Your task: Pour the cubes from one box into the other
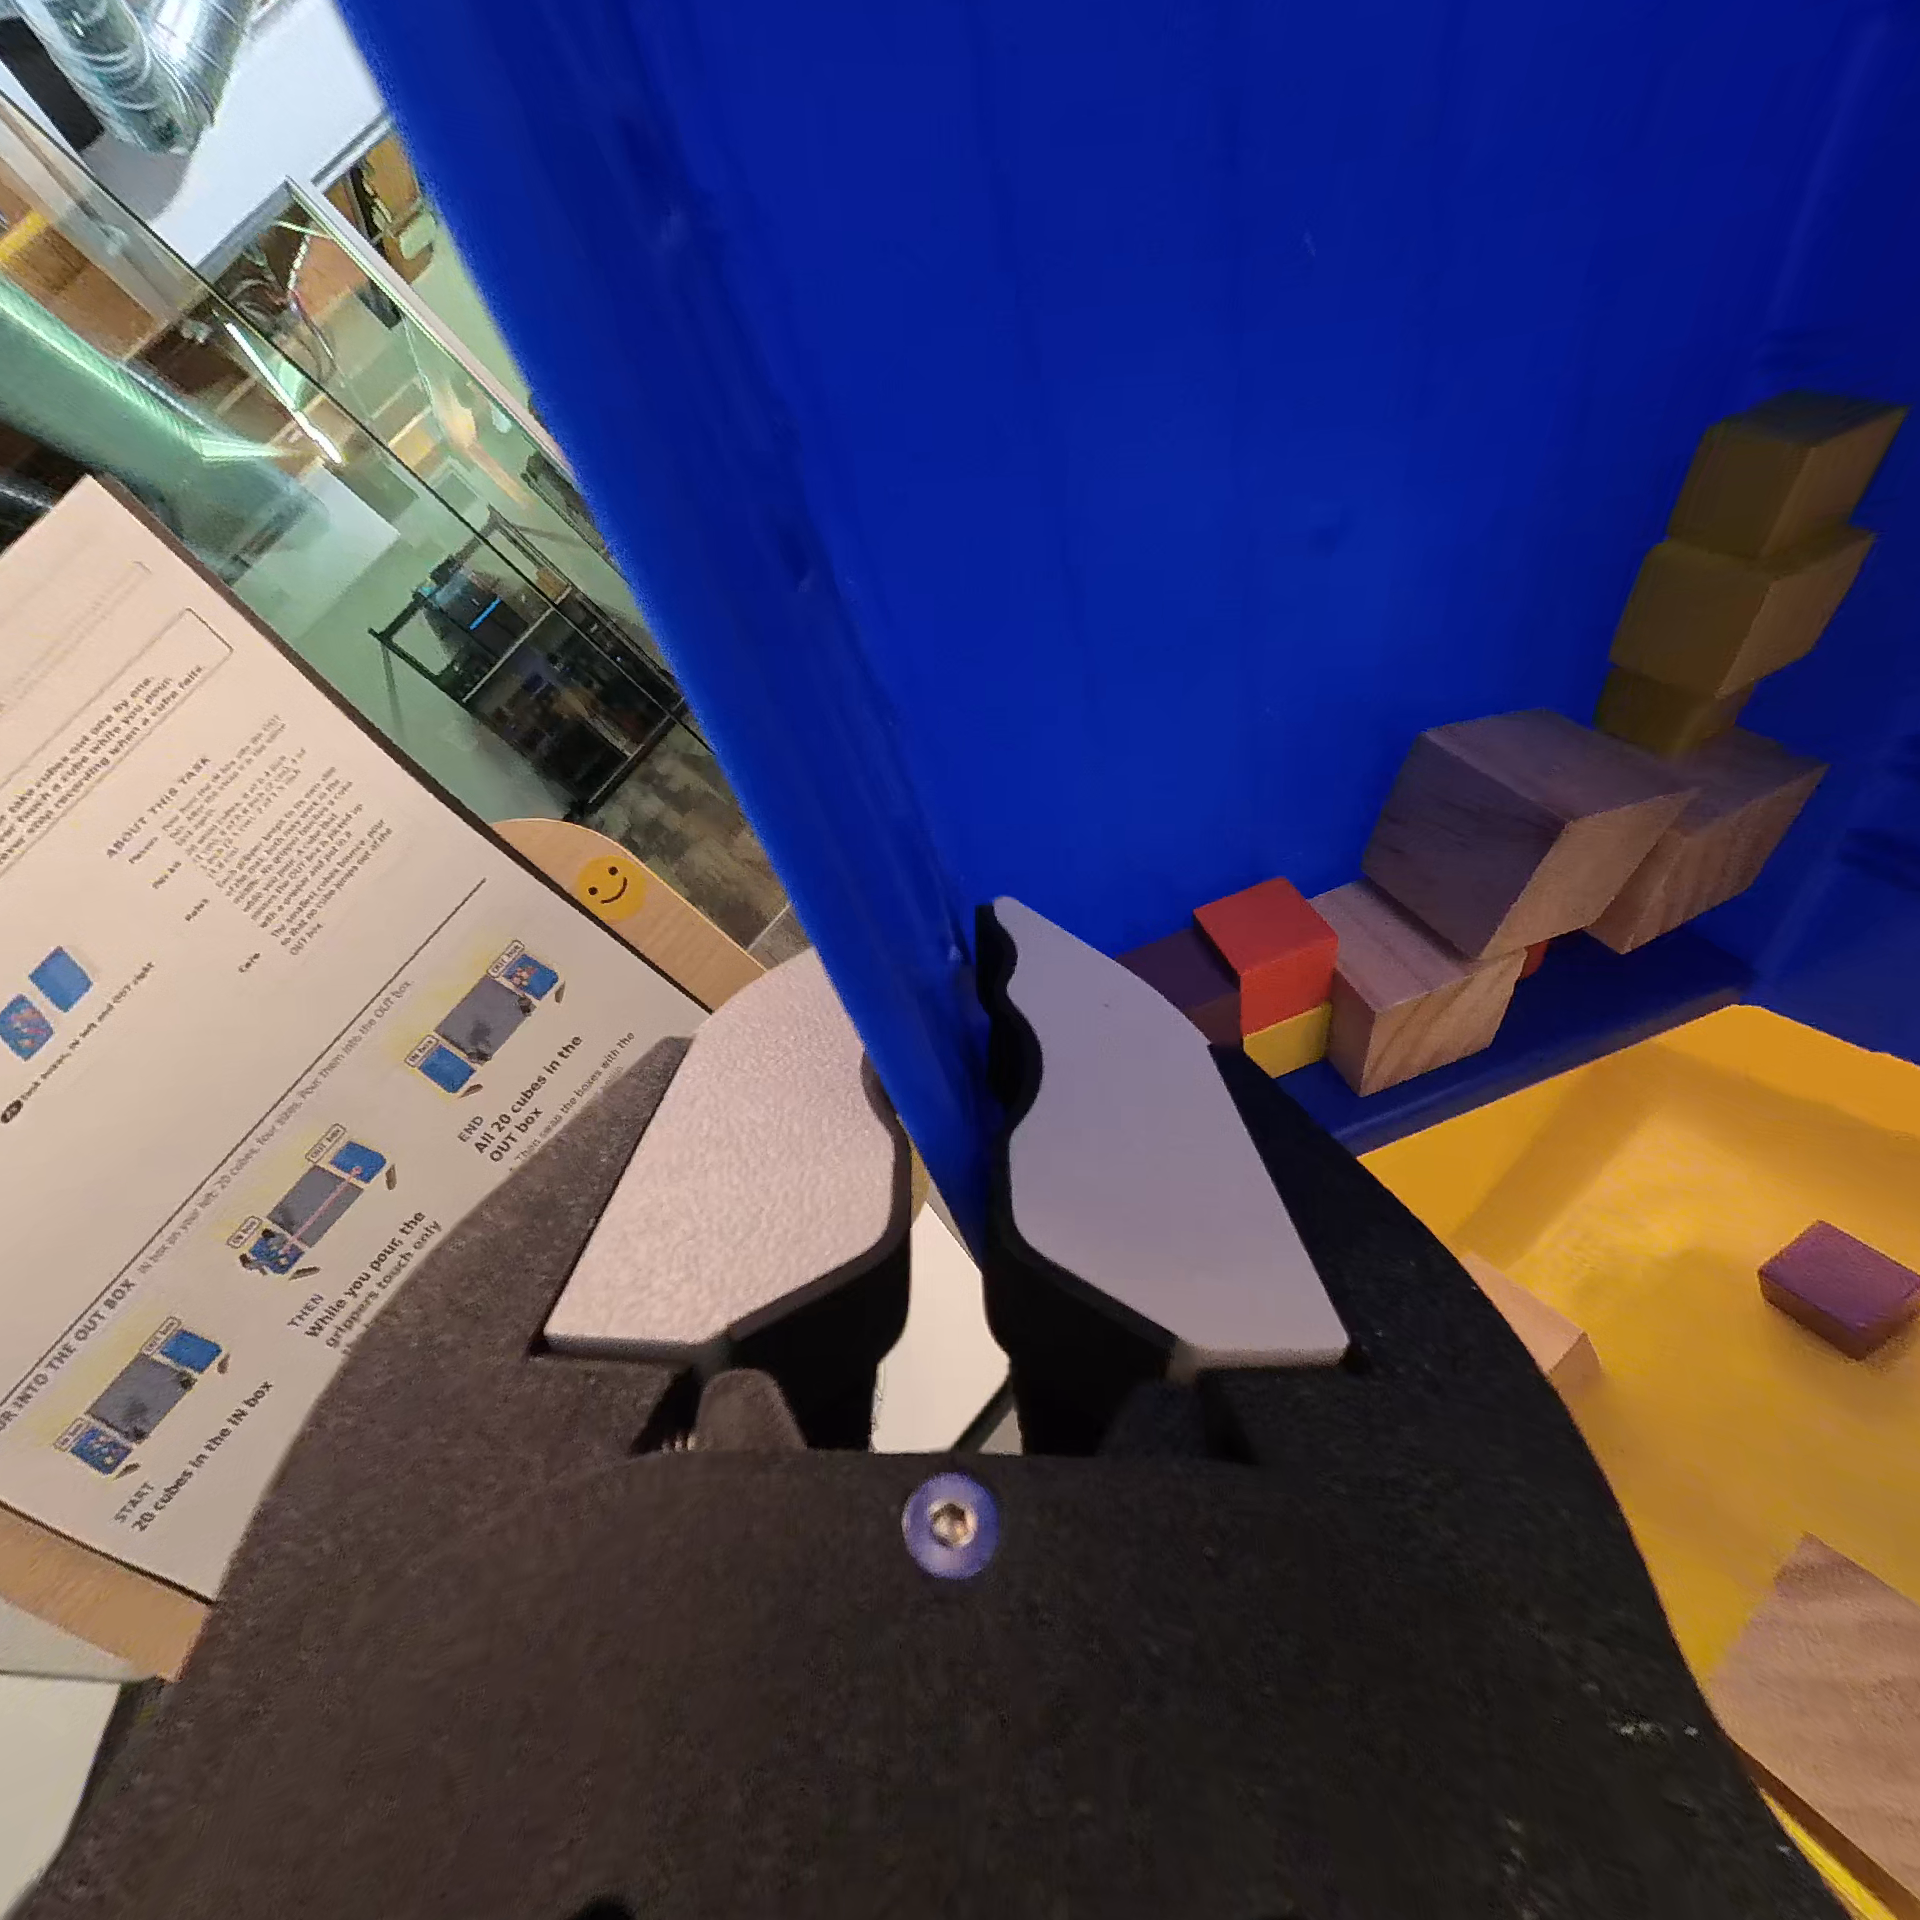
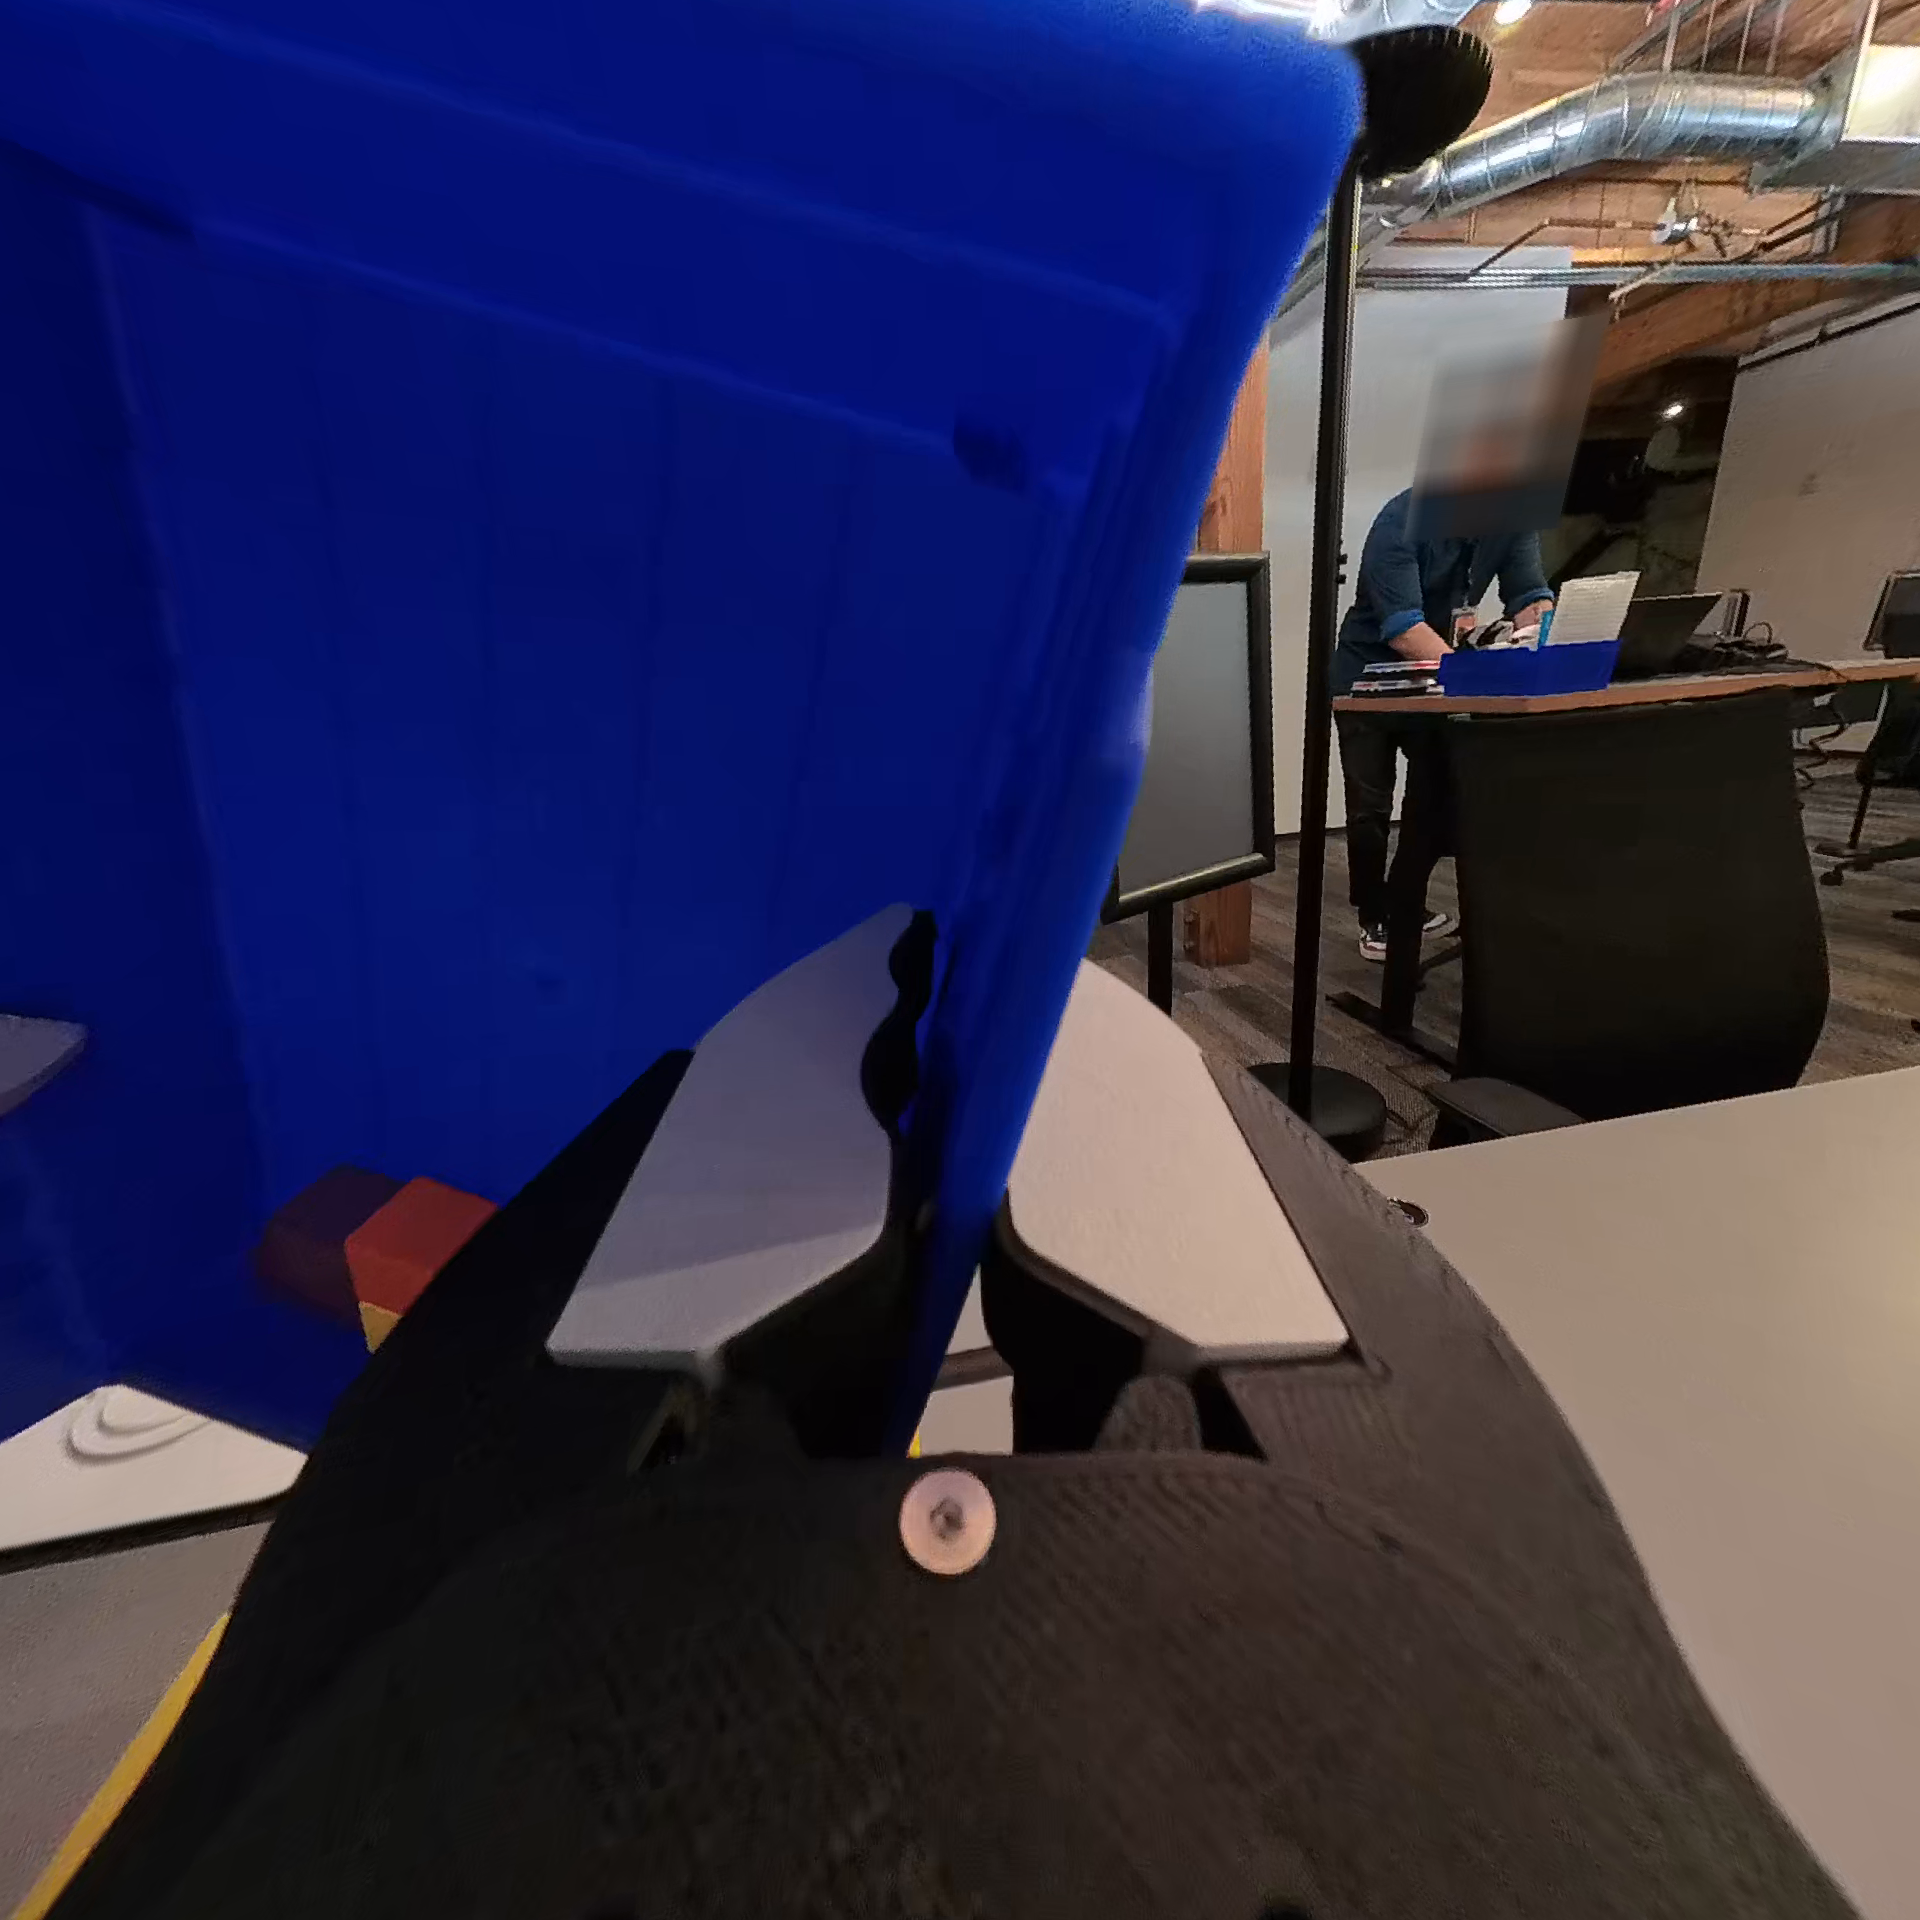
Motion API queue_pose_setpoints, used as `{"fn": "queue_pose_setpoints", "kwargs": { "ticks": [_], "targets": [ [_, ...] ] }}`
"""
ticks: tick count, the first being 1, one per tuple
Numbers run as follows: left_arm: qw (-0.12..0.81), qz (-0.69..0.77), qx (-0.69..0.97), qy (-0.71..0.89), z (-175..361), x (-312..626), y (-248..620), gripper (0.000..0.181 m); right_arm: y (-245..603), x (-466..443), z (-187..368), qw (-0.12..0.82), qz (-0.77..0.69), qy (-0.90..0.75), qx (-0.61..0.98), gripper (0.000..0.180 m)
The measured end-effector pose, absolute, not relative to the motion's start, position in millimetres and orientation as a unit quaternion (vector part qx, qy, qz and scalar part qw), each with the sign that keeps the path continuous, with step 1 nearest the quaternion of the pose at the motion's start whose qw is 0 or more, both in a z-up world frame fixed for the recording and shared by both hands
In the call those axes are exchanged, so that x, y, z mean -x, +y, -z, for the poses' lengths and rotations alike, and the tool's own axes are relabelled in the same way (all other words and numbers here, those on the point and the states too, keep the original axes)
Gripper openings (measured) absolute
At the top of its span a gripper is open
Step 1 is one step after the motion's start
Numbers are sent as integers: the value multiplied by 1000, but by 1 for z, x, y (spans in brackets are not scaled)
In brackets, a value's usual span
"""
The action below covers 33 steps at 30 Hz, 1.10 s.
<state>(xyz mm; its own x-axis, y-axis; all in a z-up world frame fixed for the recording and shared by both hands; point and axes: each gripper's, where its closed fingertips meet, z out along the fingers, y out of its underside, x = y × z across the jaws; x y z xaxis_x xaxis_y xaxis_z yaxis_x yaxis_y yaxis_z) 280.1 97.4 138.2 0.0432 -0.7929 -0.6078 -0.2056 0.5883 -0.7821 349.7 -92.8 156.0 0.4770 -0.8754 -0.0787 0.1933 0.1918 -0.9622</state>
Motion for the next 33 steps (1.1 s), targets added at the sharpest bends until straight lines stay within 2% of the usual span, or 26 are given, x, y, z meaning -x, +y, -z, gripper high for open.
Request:
{"fn": "queue_pose_setpoints", "kwargs": {
  "ticks": [33],
  "targets": [
    [636, 253, 358, 635, -144, -281, 98, 9, -93, -347, -159, 701, 402, 322, 493, 8]
  ]
}}
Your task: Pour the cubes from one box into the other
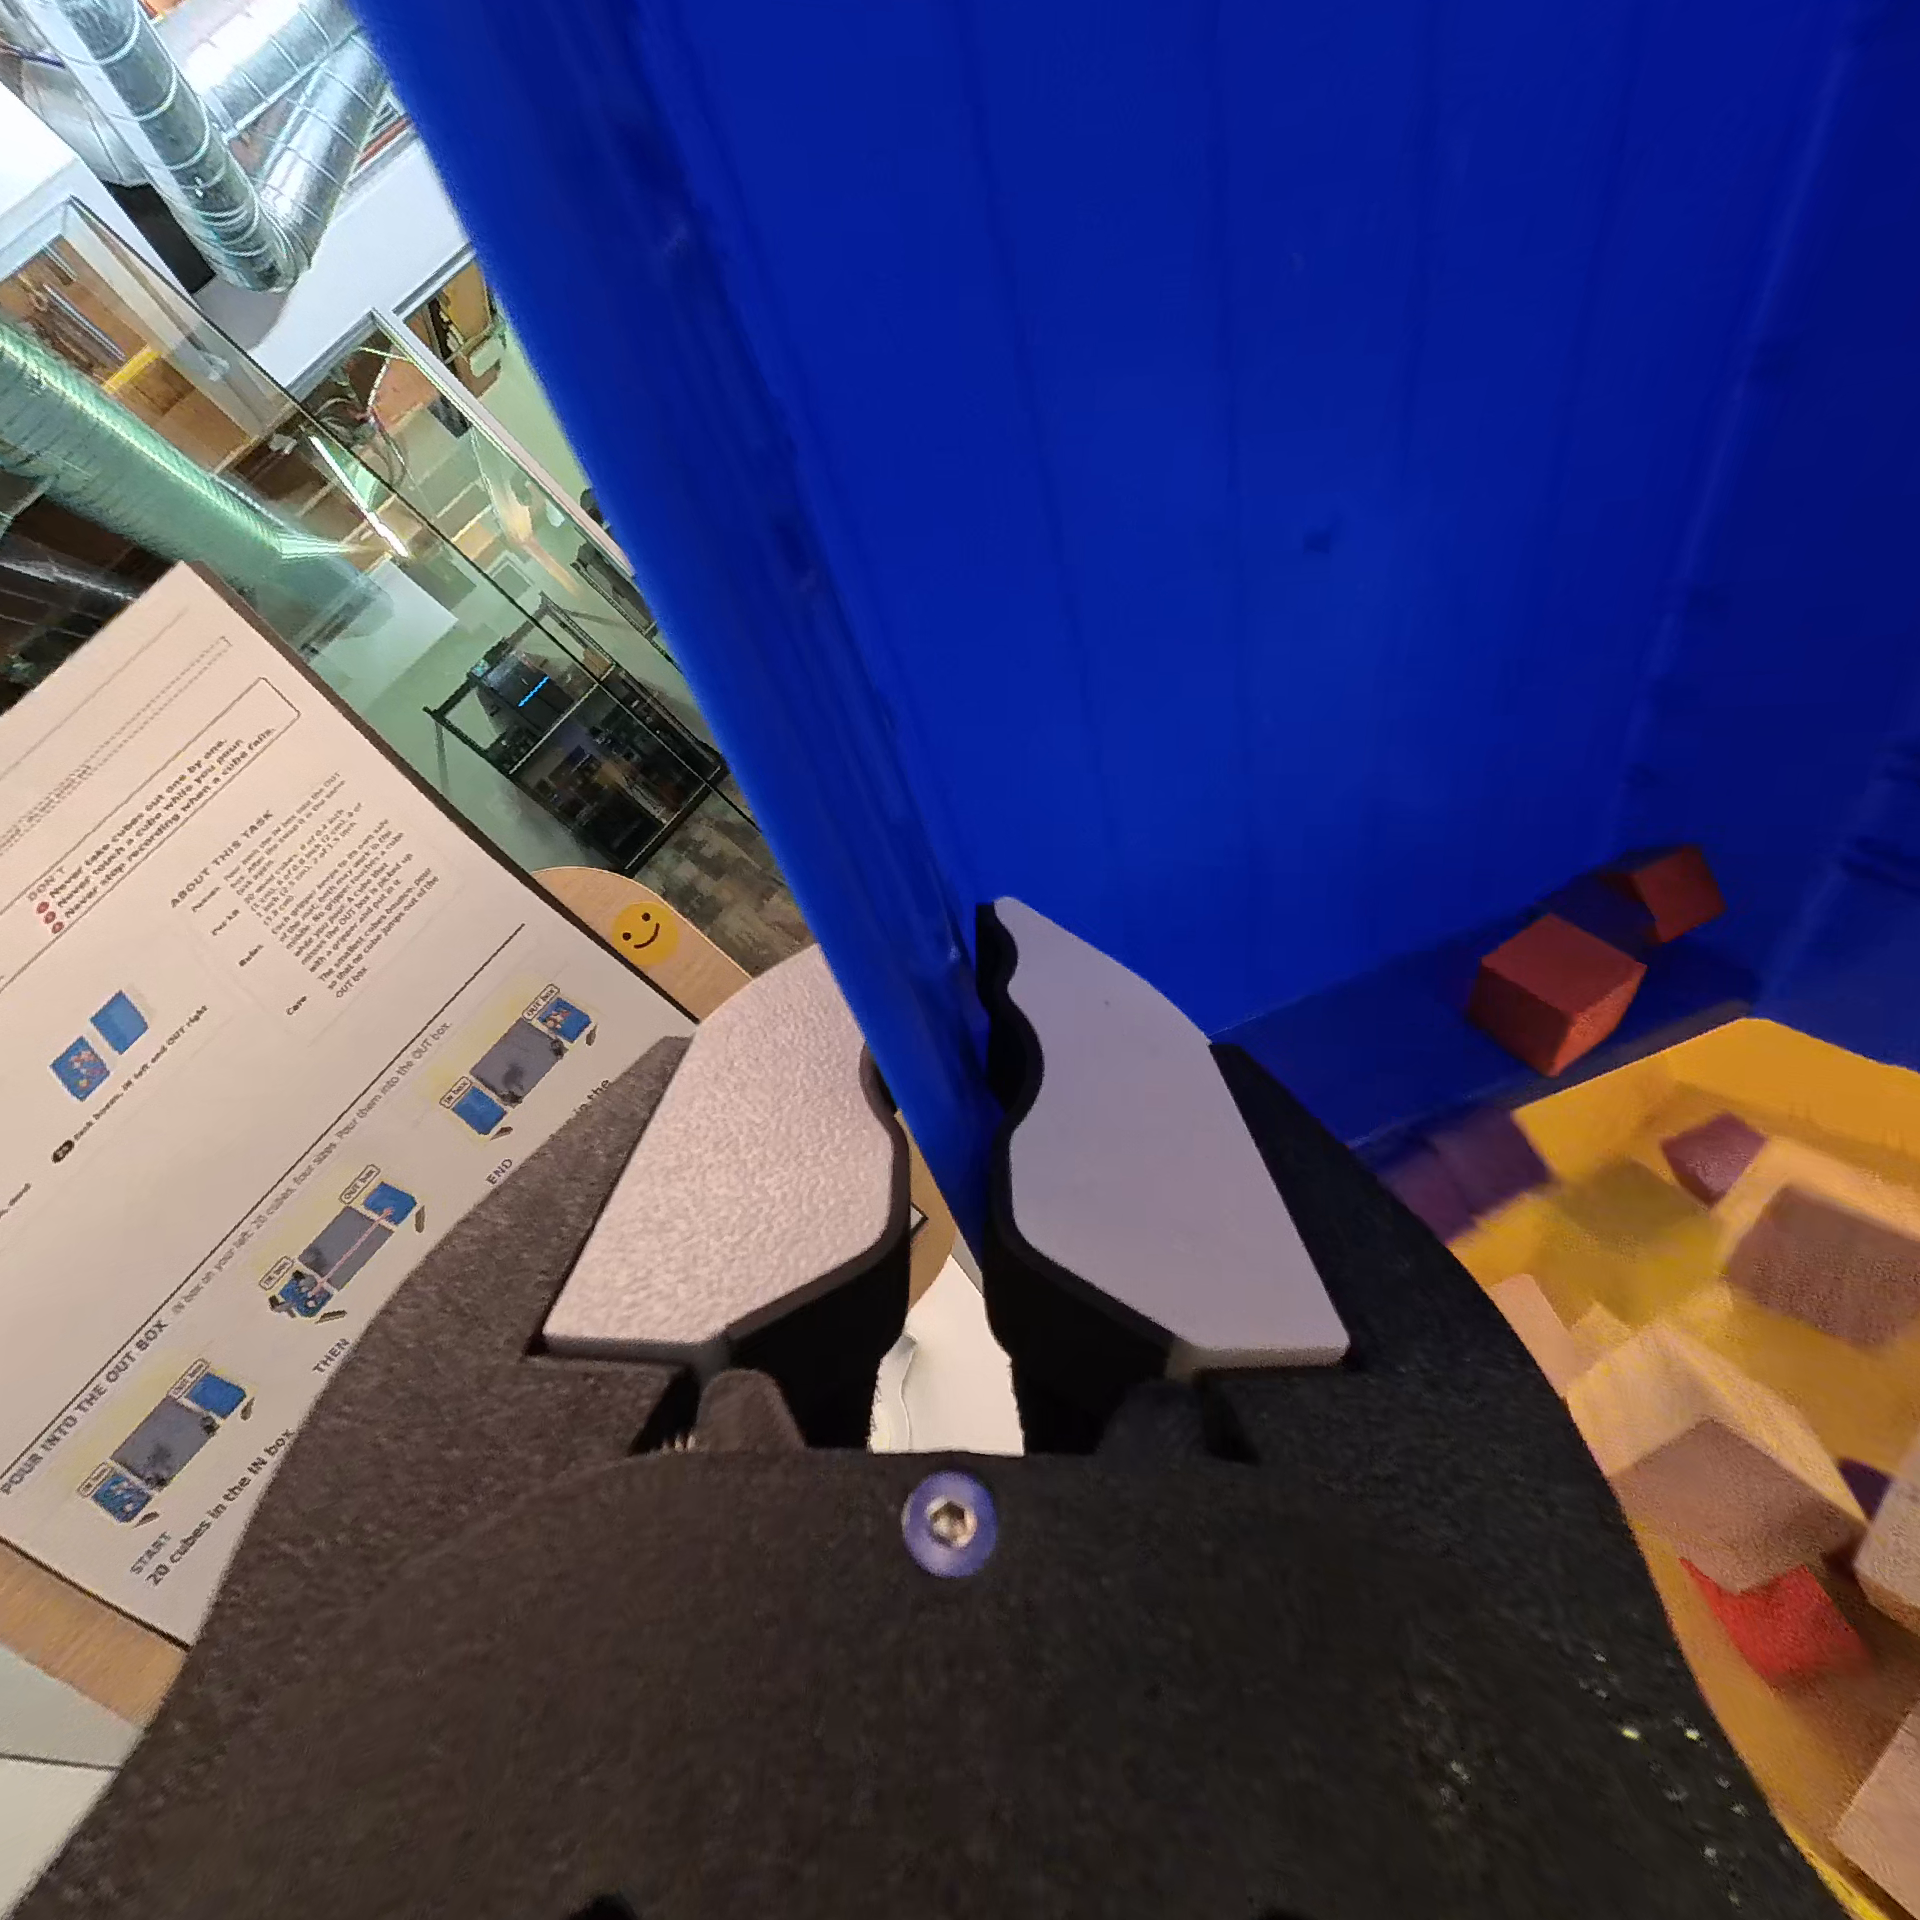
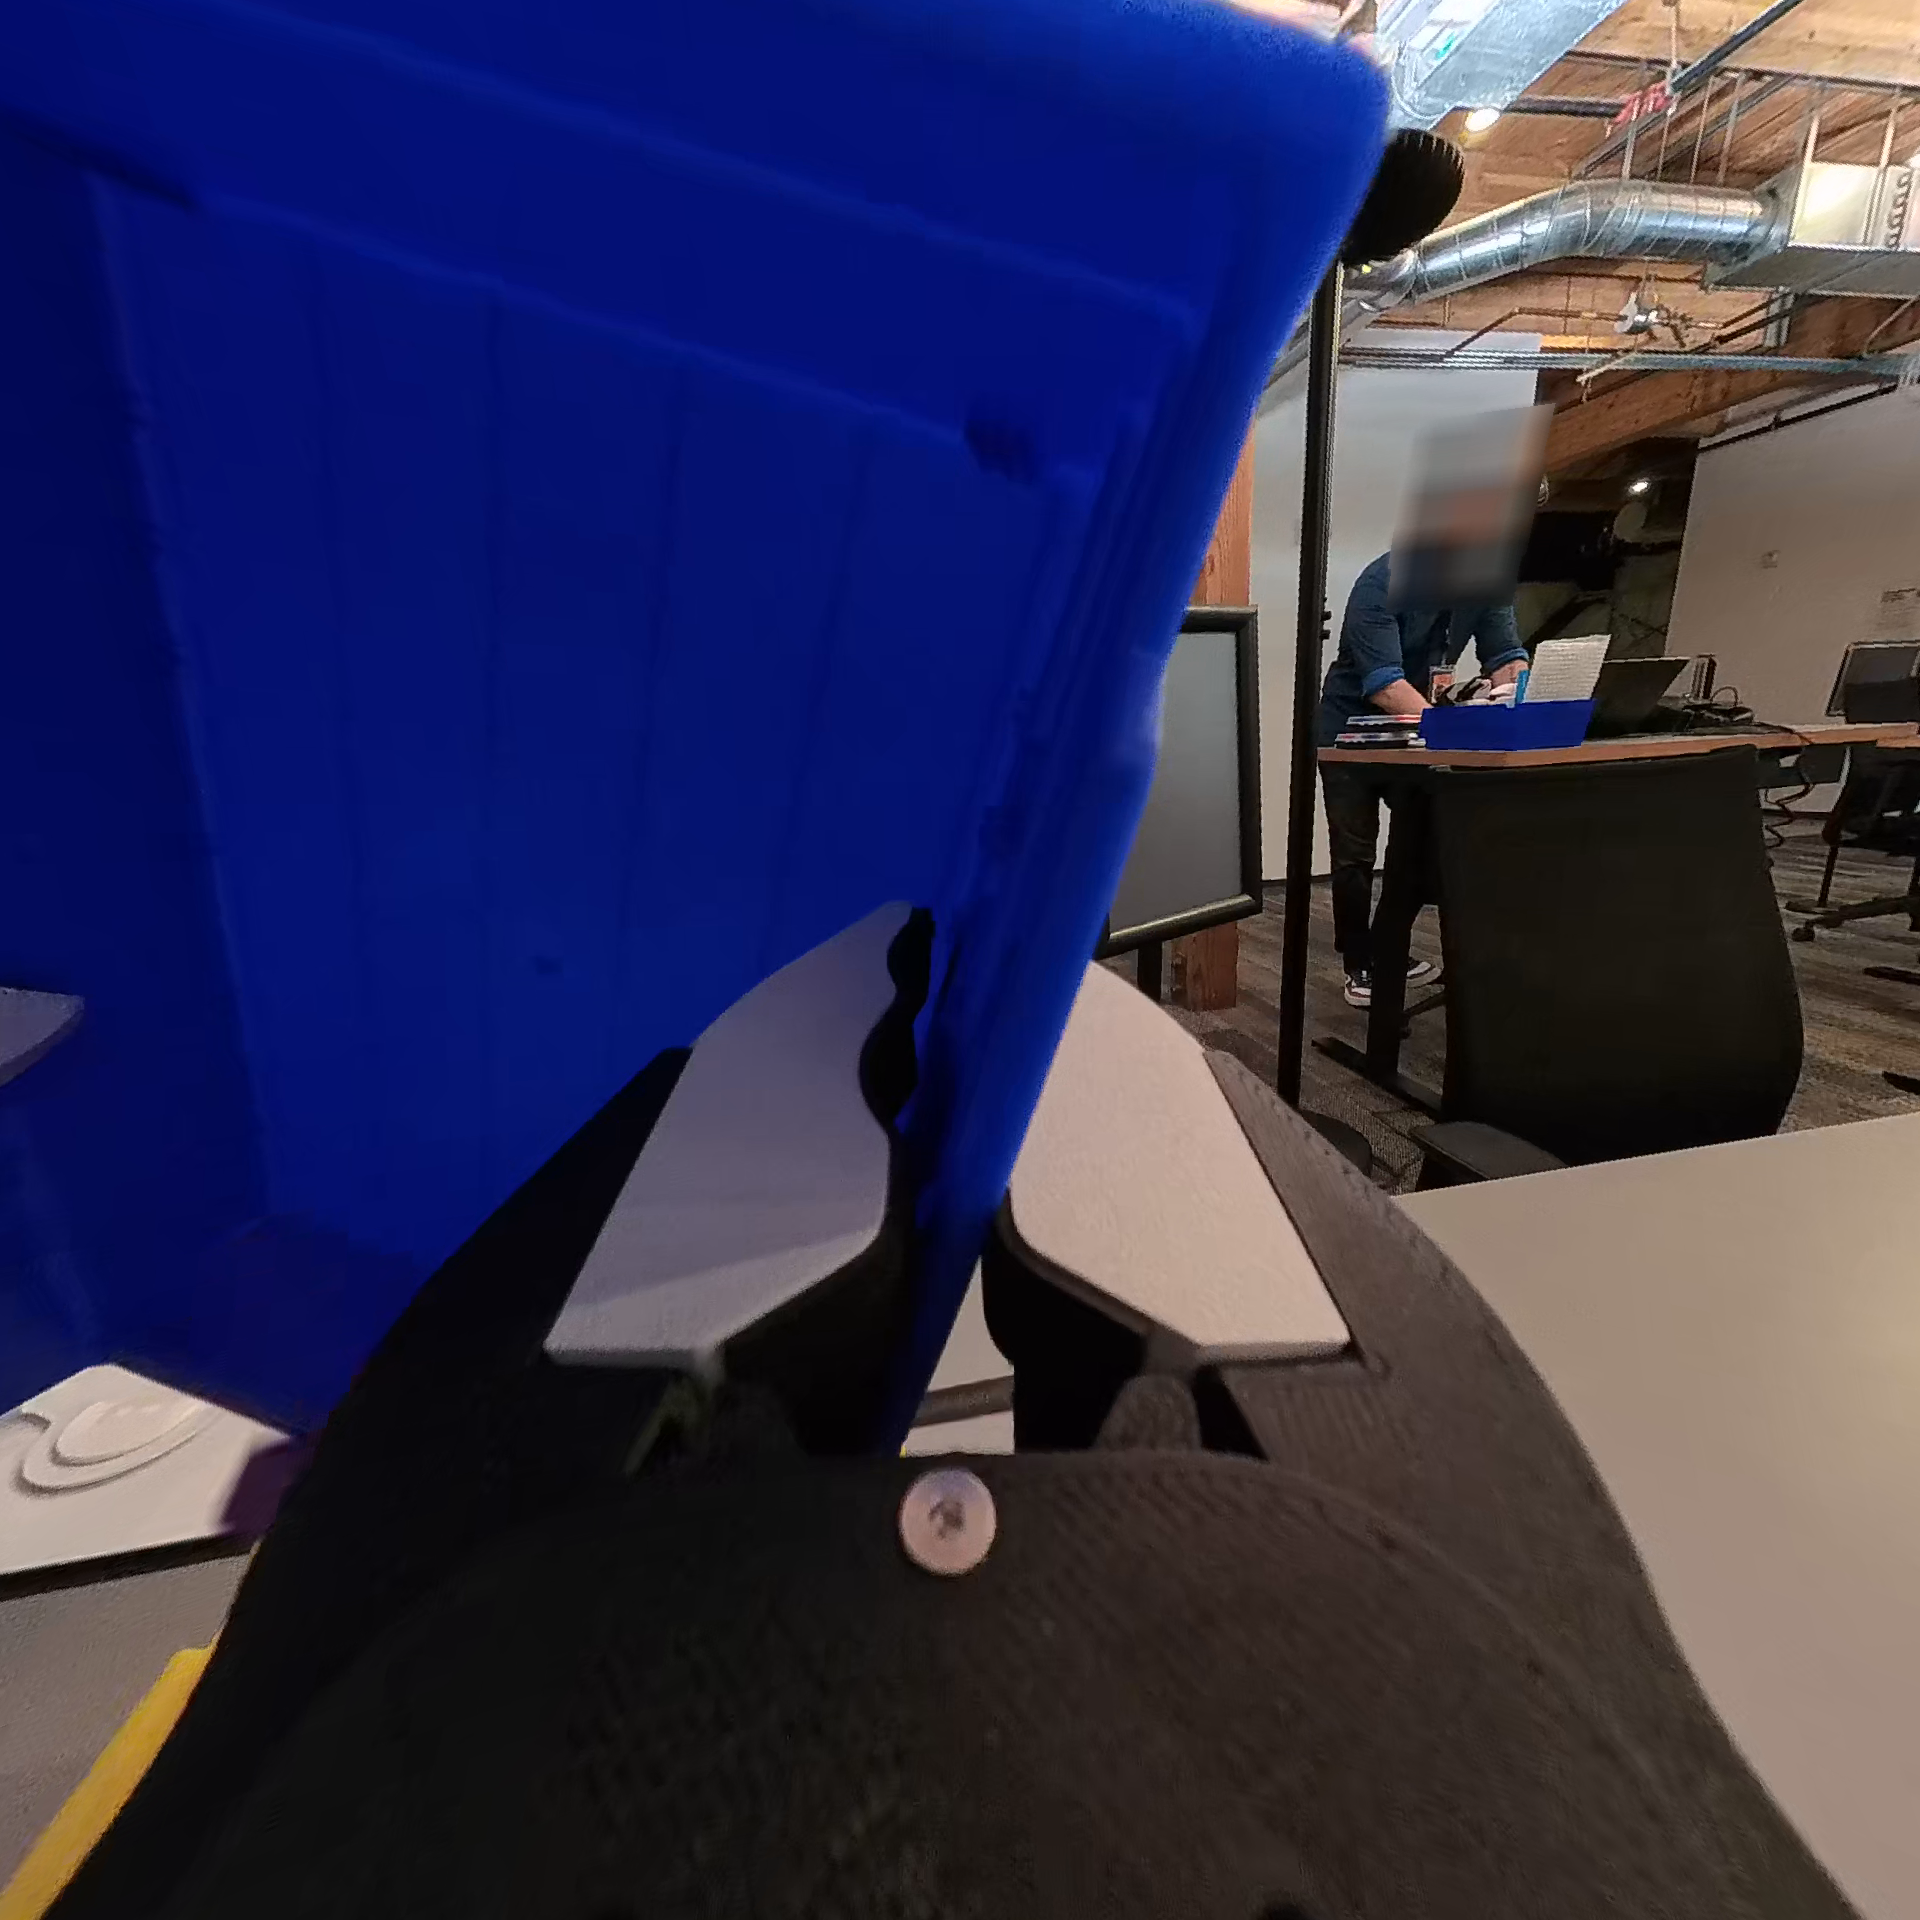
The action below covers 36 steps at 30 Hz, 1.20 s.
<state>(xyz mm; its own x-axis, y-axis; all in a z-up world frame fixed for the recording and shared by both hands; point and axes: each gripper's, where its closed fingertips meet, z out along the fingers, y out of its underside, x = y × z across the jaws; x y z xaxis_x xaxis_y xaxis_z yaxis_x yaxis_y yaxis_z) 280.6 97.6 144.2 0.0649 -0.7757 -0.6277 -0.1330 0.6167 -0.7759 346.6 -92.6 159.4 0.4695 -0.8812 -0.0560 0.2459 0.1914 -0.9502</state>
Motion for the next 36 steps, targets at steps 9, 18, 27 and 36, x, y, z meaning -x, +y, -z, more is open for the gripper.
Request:
{"fn": "queue_pose_setpoints", "kwargs": {
  "ticks": [9, 18, 27, 36],
  "targets": [
    [653, 258, 338, 627, -152, -276, 93, 10, -97, -342, -165, 714, 407, 314, 475, 8],
    [666, 268, 313, 622, -158, -270, 89, 12, -100, -335, -171, 724, 415, 301, 461, 9],
    [649, 268, 329, 631, -152, -275, 87, 13, -99, -344, -166, 717, 391, 320, 480, 9],
    [614, 271, 346, 656, -144, -274, 61, 18, -120, -351, -161, 678, 334, 390, 526, 4]
  ]
}}
